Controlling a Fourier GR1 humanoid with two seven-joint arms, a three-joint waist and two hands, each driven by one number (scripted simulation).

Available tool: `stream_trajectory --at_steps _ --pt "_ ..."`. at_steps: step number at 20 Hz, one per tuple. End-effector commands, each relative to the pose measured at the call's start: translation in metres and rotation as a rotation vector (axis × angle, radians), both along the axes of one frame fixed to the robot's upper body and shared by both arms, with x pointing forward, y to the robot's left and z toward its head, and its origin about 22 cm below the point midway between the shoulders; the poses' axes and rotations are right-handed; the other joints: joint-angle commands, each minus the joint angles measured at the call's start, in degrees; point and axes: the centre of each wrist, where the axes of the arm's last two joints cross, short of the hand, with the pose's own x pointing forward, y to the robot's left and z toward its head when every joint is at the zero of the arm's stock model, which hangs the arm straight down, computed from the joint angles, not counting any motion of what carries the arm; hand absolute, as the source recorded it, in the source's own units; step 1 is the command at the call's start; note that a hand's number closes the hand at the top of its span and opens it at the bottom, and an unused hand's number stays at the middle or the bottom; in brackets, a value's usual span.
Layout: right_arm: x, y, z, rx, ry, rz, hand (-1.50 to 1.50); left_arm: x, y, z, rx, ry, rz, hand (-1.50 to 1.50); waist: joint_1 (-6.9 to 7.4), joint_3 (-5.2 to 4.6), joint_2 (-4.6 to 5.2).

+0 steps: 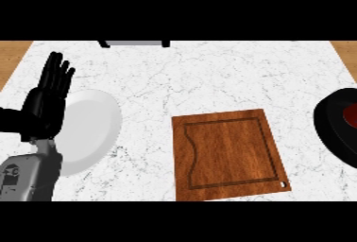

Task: Pick the can from the cutting board and place it in the pot

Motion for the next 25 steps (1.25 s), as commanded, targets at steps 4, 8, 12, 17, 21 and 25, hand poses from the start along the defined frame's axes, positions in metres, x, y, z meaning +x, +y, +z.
stream_trajectory --at_steps 4,8,12,17,21,25 --pt "-0.054 -0.028 0.018 0.044 -0.181 -0.072 -1.5 -0.004 -0.005 0.0 -0.005 -0.001 -0.016 0.0 -0.13 0.0 -0.01" --pt "-0.088 -0.07 0.003 0.064 -0.249 -0.085 -1.5 -0.005 -0.001 0.0 0.014 -0.007 0.006 0.0 0.1 0.05 0.11" --pt "-0.13 -0.091 0.006 0.059 -0.245 -0.101 -1.5 -0.006 -0.012 -0.016 0.011 -0.008 -0.002 0.0 -0.04 0.02 0.14" --pt "-0.17 -0.117 0.0 0.082 -0.3 -0.112 -1.5 -0.014 0.008 -0.027 0.004 0.0 0.013 0.0 0.03 0.02 0.15" --pt "-0.199 -0.131 0.001 0.063 -0.254 -0.129 -1.5 -0.003 0.001 -0.003 -0.004 0.005 0.0 0.0 0.09 0.02 0.11" --pt "-0.236 -0.147 -0.005 0.045 -0.282 -0.143 -1.5 -0.009 0.004 -0.012 -0.009 0.006 0.004 0.0 -0.01 0.06 0.12"
